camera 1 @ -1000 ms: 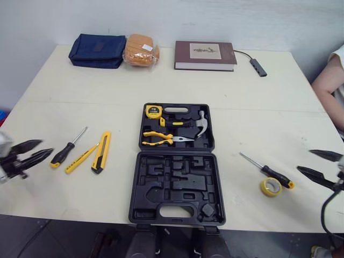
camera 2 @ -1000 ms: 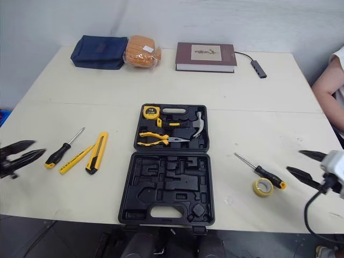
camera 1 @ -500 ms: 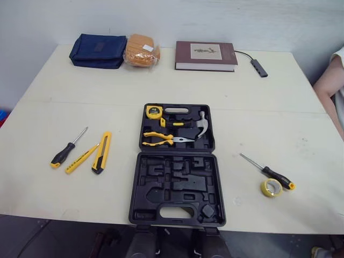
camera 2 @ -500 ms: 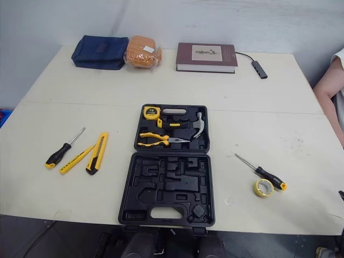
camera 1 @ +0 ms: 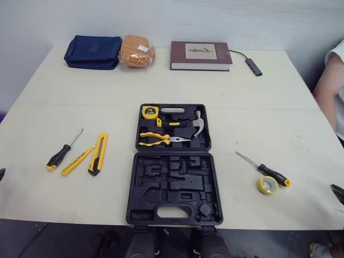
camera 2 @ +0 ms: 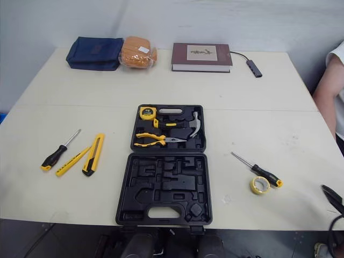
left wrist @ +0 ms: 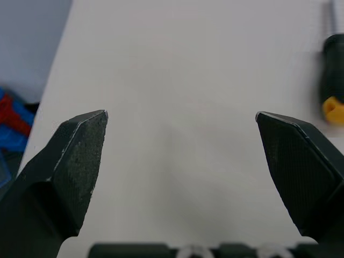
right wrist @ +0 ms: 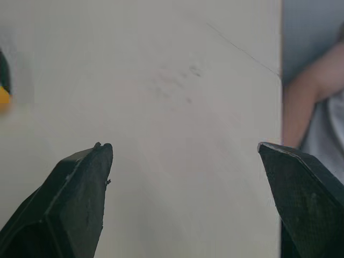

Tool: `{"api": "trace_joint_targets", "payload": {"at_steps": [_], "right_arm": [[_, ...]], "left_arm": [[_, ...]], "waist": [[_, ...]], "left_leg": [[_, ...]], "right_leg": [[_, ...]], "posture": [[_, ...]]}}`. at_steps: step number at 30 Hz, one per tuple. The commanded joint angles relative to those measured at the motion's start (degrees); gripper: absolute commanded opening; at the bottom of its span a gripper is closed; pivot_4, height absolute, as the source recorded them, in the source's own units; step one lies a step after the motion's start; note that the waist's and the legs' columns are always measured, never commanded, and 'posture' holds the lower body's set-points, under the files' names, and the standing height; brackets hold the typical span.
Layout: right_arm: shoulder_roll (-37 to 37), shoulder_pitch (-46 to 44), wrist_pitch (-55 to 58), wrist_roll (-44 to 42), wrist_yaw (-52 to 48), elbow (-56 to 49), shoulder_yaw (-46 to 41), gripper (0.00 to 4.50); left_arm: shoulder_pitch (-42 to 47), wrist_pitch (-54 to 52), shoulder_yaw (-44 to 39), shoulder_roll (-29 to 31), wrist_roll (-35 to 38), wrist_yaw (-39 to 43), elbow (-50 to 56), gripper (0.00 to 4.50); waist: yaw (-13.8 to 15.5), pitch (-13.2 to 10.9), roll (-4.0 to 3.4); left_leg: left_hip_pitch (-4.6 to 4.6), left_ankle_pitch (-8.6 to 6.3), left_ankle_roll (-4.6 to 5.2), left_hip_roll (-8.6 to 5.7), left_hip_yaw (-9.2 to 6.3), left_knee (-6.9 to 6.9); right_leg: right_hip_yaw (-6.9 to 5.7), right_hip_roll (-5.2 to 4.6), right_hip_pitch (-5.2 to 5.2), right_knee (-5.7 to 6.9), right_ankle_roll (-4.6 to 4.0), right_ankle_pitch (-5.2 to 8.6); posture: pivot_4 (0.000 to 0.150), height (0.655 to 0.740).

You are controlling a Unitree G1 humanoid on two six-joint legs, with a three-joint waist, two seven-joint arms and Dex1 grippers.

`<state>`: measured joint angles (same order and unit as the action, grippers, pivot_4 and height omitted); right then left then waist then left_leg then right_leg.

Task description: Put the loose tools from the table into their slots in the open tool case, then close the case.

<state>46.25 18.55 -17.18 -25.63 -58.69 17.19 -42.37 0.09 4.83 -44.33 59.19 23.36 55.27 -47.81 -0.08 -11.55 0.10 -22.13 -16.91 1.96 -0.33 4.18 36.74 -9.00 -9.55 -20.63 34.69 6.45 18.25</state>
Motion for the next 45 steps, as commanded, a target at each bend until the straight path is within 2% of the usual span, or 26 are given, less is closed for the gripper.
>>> {"api": "trace_joint_targets", "payload": {"at_steps": [1,6,14,21,25,34,45], "right_arm": [[0.05,-2.16,1.8,-4.73,-1.7,-6.61,0.51,4.5],[-0.05,-5.3,3.31,-7.17,-3.43,-11.72,2.25,4.5],[-1.17,-13.13,10.02,-12.39,-3.4,-28.76,12.57,4.5],[-2.39,-16.91,13.88,-12.95,-2.65,-37.53,19.68,4.5],[-3.83,-19.37,14.42,-12.61,-3.19,-42.91,25.51,4.5],[-3.63,-18.42,15.43,-10.86,-2.08,-45.24,26.87,4.5],[-3.08,-17.7,15.81,-9.79,-1.59,-45.51,26.11,4.5]], "left_arm": [[0.26,-3.59,1.42,-0.47,1.97,2.26,5.46,4.46],[0.2,-11.15,3.23,-0.64,3.49,3.51,10.79,4.46],[1.85,-23.21,10.54,0.07,2.88,4.12,20.96,4.46],[8.51,-24.06,15.83,0.89,-1.72,0.14,17.16,4.46],[13.88,-26.04,21.42,-0.04,-3.9,0.46,15.26,4.46],[18.96,-26.65,27.11,-1.02,-6.65,0.64,11.56,4.46],[16.98,-23.53,27.13,0.08,-9.27,1.09,7.96,4.46]], "waist": [[-0.23,0.0,0.0],[-0.13,0.0,0.02],[0.0,0.0,0.01],[0.15,0.02,0.05],[0.15,0.03,0.1],[0.1,0.03,0.13],[-0.06,0.05,0.15]], "left_leg": [[0.01,0.01,-0.01,0.0,0.02,0.0],[0.06,0.04,-0.02,0.01,0.14,0.01],[0.03,0.04,0.0,0.02,0.15,0.25],[-0.04,0.06,-0.03,0.03,0.13,0.23],[-0.1,0.18,0.38,-0.02,0.22,0.27],[-0.08,0.21,0.38,0.0,0.29,0.32],[-0.05,0.27,0.4,0.01,0.69,0.3]], "right_leg": [[0.0,0.01,0.0,0.02,0.0,0.0],[0.08,0.06,-0.05,0.12,0.0,0.0],[0.13,0.03,-0.06,0.3,0.0,0.0],[0.09,0.09,-0.1,0.44,0.0,0.0],[0.01,0.12,-0.1,0.42,0.05,-0.02],[-0.01,0.17,-0.15,0.56,0.05,-0.03],[0.14,0.12,-0.52,0.92,0.05,-0.03]], "posture": [[0.15,0.74],[0.15,0.74],[0.15,0.74],[0.15,0.74],[0.15,0.74],[0.15,0.74],[0.15,0.74]]}}
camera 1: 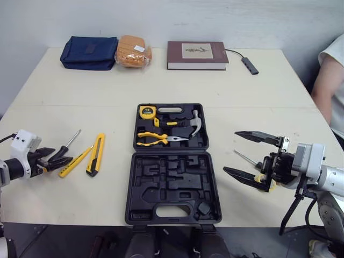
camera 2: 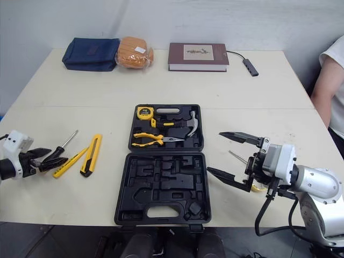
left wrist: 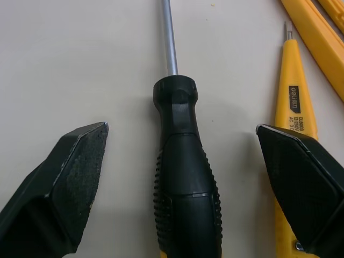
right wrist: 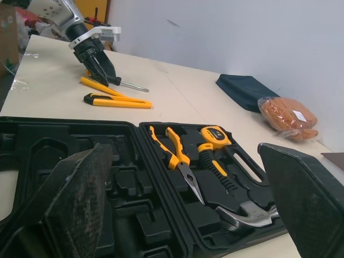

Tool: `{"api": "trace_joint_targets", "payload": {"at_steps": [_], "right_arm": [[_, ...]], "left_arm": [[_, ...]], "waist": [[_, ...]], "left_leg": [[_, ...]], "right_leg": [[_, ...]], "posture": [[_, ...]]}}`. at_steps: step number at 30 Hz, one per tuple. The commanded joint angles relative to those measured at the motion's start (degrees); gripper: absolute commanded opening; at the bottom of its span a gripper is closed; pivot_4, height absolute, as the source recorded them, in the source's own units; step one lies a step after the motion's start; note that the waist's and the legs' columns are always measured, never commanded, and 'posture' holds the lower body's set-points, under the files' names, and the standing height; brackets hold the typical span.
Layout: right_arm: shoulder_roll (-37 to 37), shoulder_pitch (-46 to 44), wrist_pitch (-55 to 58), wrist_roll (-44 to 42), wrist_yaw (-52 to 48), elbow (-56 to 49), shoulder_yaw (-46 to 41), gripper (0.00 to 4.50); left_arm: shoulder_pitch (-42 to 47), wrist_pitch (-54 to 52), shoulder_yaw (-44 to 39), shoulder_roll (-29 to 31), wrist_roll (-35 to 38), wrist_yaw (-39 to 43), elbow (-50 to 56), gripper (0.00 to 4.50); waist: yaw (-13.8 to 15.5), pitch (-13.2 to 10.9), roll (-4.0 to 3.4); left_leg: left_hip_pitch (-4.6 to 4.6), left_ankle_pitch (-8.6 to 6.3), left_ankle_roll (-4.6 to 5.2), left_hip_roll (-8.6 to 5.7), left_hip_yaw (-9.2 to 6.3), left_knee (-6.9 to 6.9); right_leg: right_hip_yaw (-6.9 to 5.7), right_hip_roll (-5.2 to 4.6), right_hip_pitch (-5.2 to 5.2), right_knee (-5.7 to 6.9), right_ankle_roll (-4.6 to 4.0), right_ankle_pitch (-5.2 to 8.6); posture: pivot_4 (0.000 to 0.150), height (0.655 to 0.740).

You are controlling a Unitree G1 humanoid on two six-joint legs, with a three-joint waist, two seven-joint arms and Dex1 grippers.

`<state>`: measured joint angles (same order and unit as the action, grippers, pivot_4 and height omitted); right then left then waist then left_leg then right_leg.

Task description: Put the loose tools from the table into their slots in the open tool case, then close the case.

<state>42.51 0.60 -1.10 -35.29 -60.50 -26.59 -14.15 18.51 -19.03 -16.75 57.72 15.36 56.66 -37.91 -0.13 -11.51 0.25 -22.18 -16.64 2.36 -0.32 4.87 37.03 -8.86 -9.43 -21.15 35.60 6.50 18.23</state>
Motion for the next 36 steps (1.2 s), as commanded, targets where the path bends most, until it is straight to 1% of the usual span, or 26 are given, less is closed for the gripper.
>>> {"api": "trace_joint_targets", "payload": {"at_steps": [1,2,4,5,6,9,10,13,16,19,22,25,27,29,36], "right_arm": [[0.67,0.1,-0.27,-0.03,0.3,-1.62,-2.11,4.5],[0.66,-0.02,-0.27,0.02,0.38,-1.55,-2.09,4.5],[0.69,-0.31,-0.23,0.06,0.42,-1.36,-2.05,4.5],[0.72,-0.39,-0.21,0.08,0.39,-1.29,-2.03,4.5],[0.76,-0.45,-0.24,0.07,0.28,-1.14,-2.11,4.5],[1.07,-0.81,-0.14,0.1,0.04,-0.78,-2.39,4.5],[1.2,-0.85,-0.22,0.24,-0.09,-0.67,-2.45,4.5],[1.6,-0.91,-0.44,0.53,-0.35,-0.38,-2.62,4.5],[1.88,-0.84,-0.53,0.6,-0.29,0.04,-2.97,4.5],[2.3,-0.86,-0.61,1.0,-0.66,0.49,-3.41,4.5],[2.6,-0.84,-0.7,0.99,-1.03,0.87,-3.67,4.5],[4.31,0.0,-0.8,0.96,-3.53,2.64,-5.22,4.5],[5.45,0.69,0.02,-0.1,-5.22,3.28,-5.93,4.5],[5.92,1.03,0.48,-0.6,-6.09,3.55,-6.15,4.5],[5.06,3.34,0.2,0.06,-6.28,3.01,-6.52,4.5]], "left_arm": [[-2.24,1.13,-0.3,1.35,-1.6,-0.44,-2.29,4.46],[-2.79,1.73,-0.16,1.19,-1.83,-0.53,-2.54,3.93],[-3.82,2.06,-0.12,0.58,-1.61,-0.67,-2.68,3.23],[-4.01,1.98,-0.19,0.35,-1.39,-0.85,-2.68,2.74],[-4.49,1.98,-0.3,0.12,-1.2,-0.97,-2.3,2.35],[-5.95,2.28,-1.28,-0.3,-0.7,-1.59,-1.64,0.95],[-6.18,2.45,-2.0,-0.4,-0.32,-1.98,-1.58,0.84],[-5.91,5.08,-5.62,-1.44,2.24,-2.16,-0.02,0.84],[-5.14,7.58,-8.13,-2.45,4.53,-1.8,4.34,0.84],[-5.06,7.38,-8.18,-3.33,6.63,-0.01,12.29,0.84],[-4.94,5.64,-7.93,-4.28,8.39,0.05,17.52,0.84],[-2.68,6.0,-3.62,-5.18,8.9,1.98,25.99,0.84],[-0.55,3.37,-0.89,-5.58,9.99,3.08,31.44,0.84],[0.94,1.13,2.61,-5.13,9.94,4.75,35.54,0.84],[6.87,-3.8,12.03,-6.35,9.45,7.13,44.84,0.84]], "waist": [[-0.02,0.0,0.01],[-0.12,0.01,0.01],[-0.16,0.01,0.01],[-0.14,0.01,0.01],[-0.1,0.01,0.01],[-0.08,0.01,0.01],[-0.11,0.01,0.01],[-0.18,0.01,0.01],[0.03,0.02,0.07],[0.55,-0.03,0.49],[0.82,-0.01,0.56],[0.86,-0.02,0.56],[1.33,-0.03,0.58],[1.45,-0.03,0.58],[1.32,-0.04,0.57]], "left_leg": [[0.0,0.0,0.0,0.0,0.04,0.0],[0.0,0.0,0.0,0.01,0.09,-0.01],[0.03,-0.02,0.04,0.02,0.28,-0.02],[0.03,-0.02,0.05,0.02,0.34,-0.02],[0.03,-0.03,0.06,0.02,0.41,-0.02],[0.04,-0.06,0.1,0.02,0.47,0.0],[0.05,-0.07,0.11,0.02,0.49,0.0],[0.06,-0.08,0.1,0.03,0.54,-0.02],[0.03,-0.08,0.09,0.06,0.53,0.01],[-0.02,-0.08,0.09,0.06,0.49,0.07],[-0.03,-0.28,-0.2,0.06,0.51,0.08],[-0.03,-0.28,-0.17,0.06,0.53,0.06],[-0.06,-0.12,0.11,0.05,0.54,0.09],[-0.06,-0.11,0.13,0.05,0.54,0.1],[-0.05,-0.09,0.12,0.09,0.59,0.08]], "right_leg": [[0.02,0.0,-0.03,0.02,0.0,0.0],[0.08,0.0,-0.07,0.04,0.0,0.0],[0.27,0.0,-0.18,0.12,0.0,0.0],[0.33,0.0,-0.23,0.15,0.0,0.0],[0.4,-0.01,-0.27,0.17,0.0,0.0],[0.48,-0.02,-0.3,0.18,0.01,0.0],[0.51,-0.03,-0.31,0.18,0.01,0.0],[0.65,-0.02,-0.36,0.18,0.01,0.0],[0.96,-0.01,-0.37,0.18,0.01,0.0],[0.98,-0.03,-0.36,0.07,0.0,-0.01],[1.05,-0.04,-0.35,-0.01,0.03,-0.08],[1.05,-0.01,-0.35,0.0,0.04,-0.08],[1.03,0.02,-0.34,0.01,0.04,-0.09],[1.03,0.02,-0.33,0.0,0.06,-0.1],[1.07,0.21,-0.33,0.02,0.06,-0.1]], "posture": [[0.15,0.74],[0.15,0.74],[0.15,0.74],[0.15,0.74],[0.15,0.74],[0.15,0.74],[0.15,0.74],[0.15,0.74],[0.15,0.74],[0.15,0.74],[0.15,0.74],[0.15,0.74],[0.15,0.74],[0.15,0.74],[0.15,0.74]]}}
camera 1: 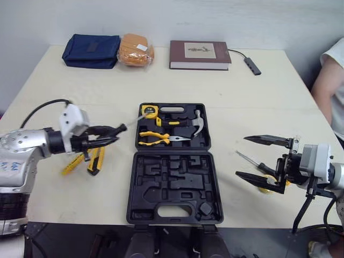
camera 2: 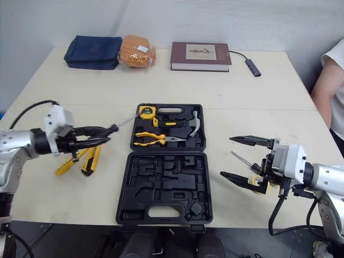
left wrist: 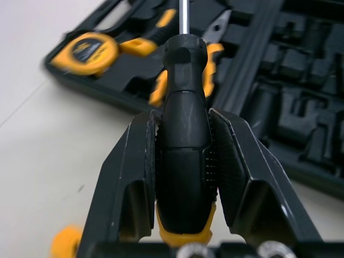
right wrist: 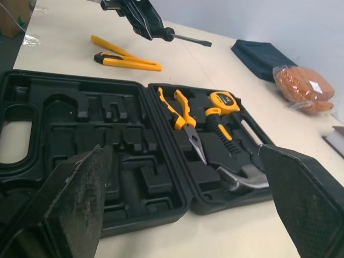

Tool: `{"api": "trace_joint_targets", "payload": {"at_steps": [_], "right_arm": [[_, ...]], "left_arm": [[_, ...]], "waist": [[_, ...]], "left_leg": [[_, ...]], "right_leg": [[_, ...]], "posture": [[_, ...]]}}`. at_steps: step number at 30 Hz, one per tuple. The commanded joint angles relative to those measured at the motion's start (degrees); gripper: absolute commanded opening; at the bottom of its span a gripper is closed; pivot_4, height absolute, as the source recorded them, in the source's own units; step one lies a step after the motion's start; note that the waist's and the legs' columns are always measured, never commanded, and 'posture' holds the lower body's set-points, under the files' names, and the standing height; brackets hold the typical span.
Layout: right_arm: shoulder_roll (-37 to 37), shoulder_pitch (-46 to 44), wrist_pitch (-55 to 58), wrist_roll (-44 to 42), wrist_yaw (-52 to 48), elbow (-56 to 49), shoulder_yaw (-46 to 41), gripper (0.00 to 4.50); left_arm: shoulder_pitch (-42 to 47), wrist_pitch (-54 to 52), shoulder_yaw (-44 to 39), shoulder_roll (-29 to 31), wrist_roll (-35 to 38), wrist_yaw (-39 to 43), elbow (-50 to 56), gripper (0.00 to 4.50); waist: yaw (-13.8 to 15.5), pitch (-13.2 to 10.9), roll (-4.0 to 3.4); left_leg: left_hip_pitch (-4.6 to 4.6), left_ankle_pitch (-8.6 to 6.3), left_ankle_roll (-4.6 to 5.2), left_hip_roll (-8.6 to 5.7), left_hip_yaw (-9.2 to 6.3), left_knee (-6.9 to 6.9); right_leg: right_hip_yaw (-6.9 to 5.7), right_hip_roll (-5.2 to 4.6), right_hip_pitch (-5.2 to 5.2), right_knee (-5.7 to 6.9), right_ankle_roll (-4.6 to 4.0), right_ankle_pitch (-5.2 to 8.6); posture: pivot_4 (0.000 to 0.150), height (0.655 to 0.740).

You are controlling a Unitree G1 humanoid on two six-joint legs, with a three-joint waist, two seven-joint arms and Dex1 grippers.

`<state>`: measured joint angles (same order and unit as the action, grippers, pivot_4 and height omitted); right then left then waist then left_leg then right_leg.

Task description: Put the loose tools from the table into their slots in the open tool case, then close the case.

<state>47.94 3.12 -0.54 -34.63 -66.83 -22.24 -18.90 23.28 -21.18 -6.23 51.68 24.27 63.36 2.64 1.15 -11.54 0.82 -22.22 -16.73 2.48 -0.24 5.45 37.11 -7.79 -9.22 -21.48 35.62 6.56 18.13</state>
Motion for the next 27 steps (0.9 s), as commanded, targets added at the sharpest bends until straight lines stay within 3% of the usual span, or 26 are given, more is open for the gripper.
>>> {"api": "trace_joint_targets", "payload": {"at_steps": [1,6,11,15,27], "right_arm": [[-0.28,1.15,-0.23,-0.51,0.14,-1.56,-1.8,4.5],[0.07,1.31,0.44,0.14,1.04,-1.88,-1.94,4.5],[-0.23,1.35,0.83,0.68,2.15,-2.4,-1.35,4.5],[-0.45,1.31,1.1,0.78,2.77,-2.87,-0.79,4.5],[-1.09,2.69,0.23,1.8,2.71,-2.45,-0.51,4.5]], "left_arm": [[2.73,-3.17,2.06,-0.39,0.88,0.07,5.03,0.84],[3.77,-4.81,6.39,0.55,-1.74,1.18,7.89,0.84],[10.47,-12.49,17.2,-1.8,-6.71,-0.5,13.8,0.84],[13.62,-11.56,22.88,-2.47,-11.26,0.32,14.78,0.84],[19.25,-11.67,29.79,-3.46,-20.2,2.63,13.43,0.84]], "waist": [[0.13,-0.01,0.0],[0.14,-0.01,-0.01],[0.56,-0.02,0.0],[0.5,-0.02,0.0],[0.37,-0.03,-0.02]], "left_leg": [[-0.01,0.01,0.0,0.0,0.0,0.01],[-0.01,0.01,0.01,0.07,0.0,0.08],[-0.06,0.01,-0.01,0.12,-0.04,0.14],[-0.14,0.01,0.0,0.11,-0.05,0.21],[-0.16,0.06,0.01,0.17,-0.05,0.3]], "right_leg": [[-0.01,0.15,0.0,-0.01,0.0,0.0],[0.19,0.5,0.02,-0.03,0.04,-0.04],[0.21,0.56,0.02,-0.06,0.02,-0.05],[0.23,0.57,0.02,-0.1,0.04,-0.07],[0.21,0.66,0.02,-0.09,0.03,-0.07]], "posture": [[0.15,0.74],[0.15,0.74],[0.15,0.74],[0.15,0.74],[0.15,0.74]]}}
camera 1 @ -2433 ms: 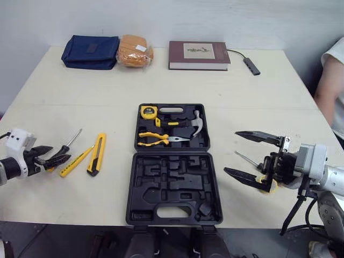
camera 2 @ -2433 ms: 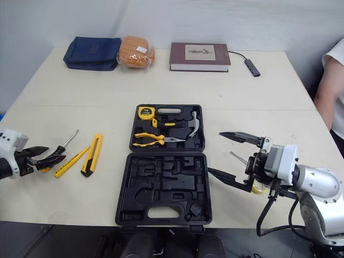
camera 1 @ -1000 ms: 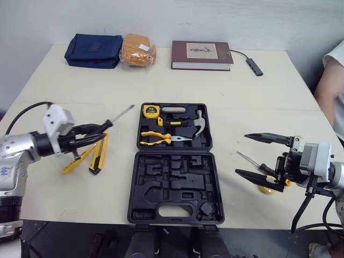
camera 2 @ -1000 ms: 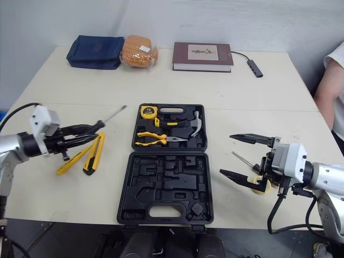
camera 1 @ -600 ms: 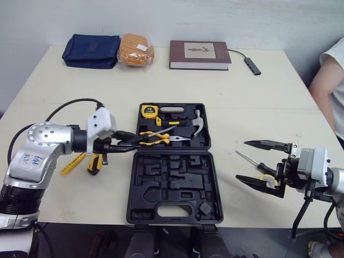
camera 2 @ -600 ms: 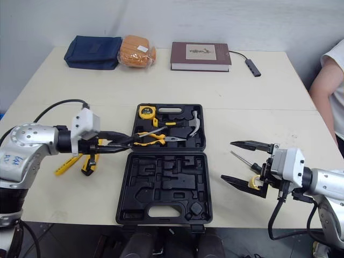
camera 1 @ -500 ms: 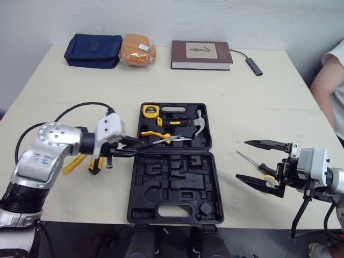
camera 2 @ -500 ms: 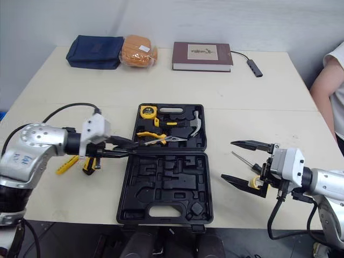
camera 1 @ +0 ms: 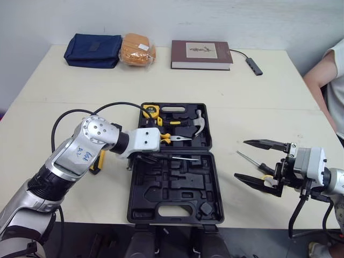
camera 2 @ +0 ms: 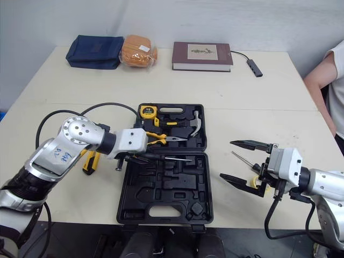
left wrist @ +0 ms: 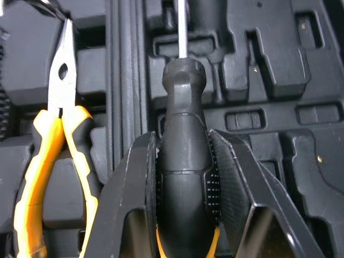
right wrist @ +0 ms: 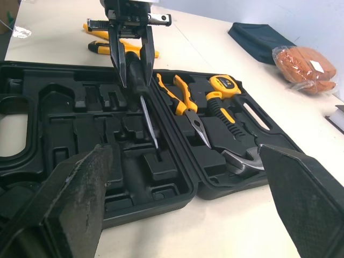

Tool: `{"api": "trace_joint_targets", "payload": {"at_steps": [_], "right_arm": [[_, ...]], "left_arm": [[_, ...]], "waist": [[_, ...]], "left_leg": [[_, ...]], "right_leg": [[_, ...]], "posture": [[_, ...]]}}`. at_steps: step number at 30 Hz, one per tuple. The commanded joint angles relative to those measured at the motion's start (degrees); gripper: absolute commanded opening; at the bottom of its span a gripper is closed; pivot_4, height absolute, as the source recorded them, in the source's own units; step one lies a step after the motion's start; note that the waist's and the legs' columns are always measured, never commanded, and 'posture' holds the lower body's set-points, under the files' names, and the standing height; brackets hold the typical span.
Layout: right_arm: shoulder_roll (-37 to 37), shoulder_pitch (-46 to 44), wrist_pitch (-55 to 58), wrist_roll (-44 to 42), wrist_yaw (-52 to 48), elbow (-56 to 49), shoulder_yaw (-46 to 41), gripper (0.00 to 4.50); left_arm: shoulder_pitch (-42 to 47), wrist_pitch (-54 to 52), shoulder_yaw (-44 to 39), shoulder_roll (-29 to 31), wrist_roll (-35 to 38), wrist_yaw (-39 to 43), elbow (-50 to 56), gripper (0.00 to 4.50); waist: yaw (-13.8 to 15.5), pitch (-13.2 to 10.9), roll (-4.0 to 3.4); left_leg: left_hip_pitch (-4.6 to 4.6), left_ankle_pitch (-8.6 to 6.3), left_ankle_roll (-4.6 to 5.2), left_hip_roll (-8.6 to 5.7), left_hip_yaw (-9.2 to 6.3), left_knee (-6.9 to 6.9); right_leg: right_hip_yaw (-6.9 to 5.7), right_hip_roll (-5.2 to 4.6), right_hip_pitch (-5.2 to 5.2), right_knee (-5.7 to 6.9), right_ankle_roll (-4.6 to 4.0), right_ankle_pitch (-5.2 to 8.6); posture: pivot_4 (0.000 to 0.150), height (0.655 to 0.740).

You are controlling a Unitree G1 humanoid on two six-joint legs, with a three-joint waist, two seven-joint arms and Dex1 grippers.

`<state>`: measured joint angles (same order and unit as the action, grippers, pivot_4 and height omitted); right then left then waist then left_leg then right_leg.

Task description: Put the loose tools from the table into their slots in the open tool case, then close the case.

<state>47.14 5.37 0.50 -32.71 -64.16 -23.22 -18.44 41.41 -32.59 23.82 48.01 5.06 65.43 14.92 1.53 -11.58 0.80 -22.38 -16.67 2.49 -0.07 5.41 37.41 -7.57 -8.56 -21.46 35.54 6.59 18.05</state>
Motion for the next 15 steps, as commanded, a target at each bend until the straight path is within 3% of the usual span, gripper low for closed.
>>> {"api": "trace_joint_targets", "payload": {"at_steps": [1,15], "right_arm": [[-0.41,0.58,-0.93,-0.01,0.07,-1.48,-0.96,4.5],[-1.47,1.31,-1.75,0.6,0.09,-1.69,-0.92,4.5]], "left_arm": [[1.02,-0.2,-0.37,0.23,-1.12,0.86,1.13,0.84],[-1.2,-0.56,-0.19,-0.82,-4.57,-0.11,-1.69,0.84]], "waist": [[-0.01,0.0,0.0],[-0.04,0.0,0.0]], "left_leg": [[0.0,0.0,0.01,0.0,0.0,0.0],[0.0,0.02,0.03,0.0,-0.01,0.09]], "right_leg": [[0.0,0.0,0.0,0.0,0.0,0.0],[0.0,0.0,0.01,0.07,0.0,0.0]], "posture": [[0.15,0.74],[0.15,0.74]]}}
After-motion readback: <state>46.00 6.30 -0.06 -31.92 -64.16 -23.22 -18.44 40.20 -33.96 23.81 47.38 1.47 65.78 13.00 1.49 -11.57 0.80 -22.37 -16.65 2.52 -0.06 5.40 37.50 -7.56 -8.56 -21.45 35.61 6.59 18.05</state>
